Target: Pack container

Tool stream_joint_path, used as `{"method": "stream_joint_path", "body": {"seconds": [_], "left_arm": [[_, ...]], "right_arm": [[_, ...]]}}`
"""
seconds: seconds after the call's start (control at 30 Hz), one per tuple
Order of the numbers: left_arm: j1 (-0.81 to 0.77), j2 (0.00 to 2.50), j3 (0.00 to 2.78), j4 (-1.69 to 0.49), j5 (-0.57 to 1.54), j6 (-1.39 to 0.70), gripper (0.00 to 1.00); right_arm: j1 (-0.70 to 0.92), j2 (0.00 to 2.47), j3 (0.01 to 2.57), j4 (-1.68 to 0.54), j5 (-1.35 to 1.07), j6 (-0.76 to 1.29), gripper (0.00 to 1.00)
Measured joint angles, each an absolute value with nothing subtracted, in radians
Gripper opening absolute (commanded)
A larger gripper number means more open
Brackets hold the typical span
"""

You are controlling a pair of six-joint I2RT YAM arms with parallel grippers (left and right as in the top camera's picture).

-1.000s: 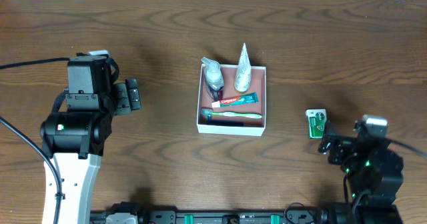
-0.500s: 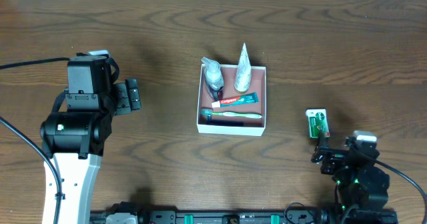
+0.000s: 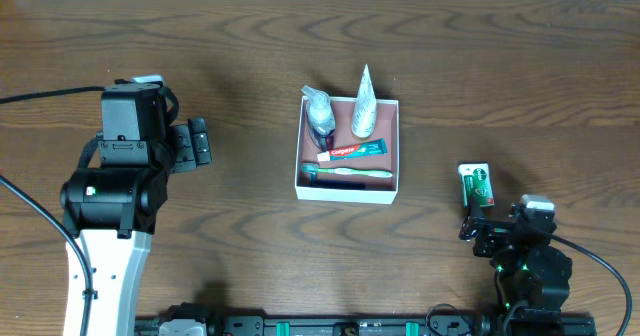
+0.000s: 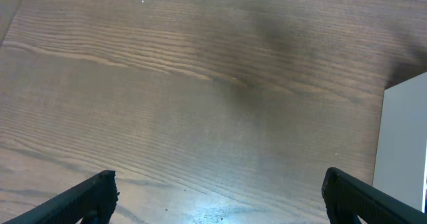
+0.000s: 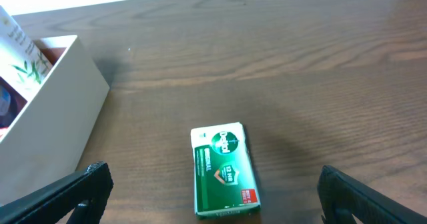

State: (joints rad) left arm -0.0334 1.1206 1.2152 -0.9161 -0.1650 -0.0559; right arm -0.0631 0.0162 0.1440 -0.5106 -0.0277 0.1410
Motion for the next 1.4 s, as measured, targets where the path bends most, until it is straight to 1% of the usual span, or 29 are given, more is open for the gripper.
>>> {"method": "stream_joint_path", "body": {"seconds": [1.03, 1.13, 1.3, 1.4], "left_arm": [[-0.034, 1.113, 1.214, -0.916, -0.165, -0.056, 0.98], [-0.04, 1.056, 1.197, -0.918, -0.165, -0.055, 0.98], [-0.041, 0.883, 1.168, -0.916, -0.163, -0.052, 0.98], [-0.041, 0.769, 1.093, -0.882, -0.157, -0.052, 0.98]], "right_arm": [[-0.063, 0.016, 0.144, -0.511, -0.028, 0.15, 0.99], [-0.063, 0.016, 0.144, -0.511, -0.028, 0.15, 0.99], [-0.063, 0.017, 0.144, -0.511, -0.028, 0.15, 0.99], [-0.063, 0.017, 0.144, -0.511, -0.028, 0.15, 0.99]]}}
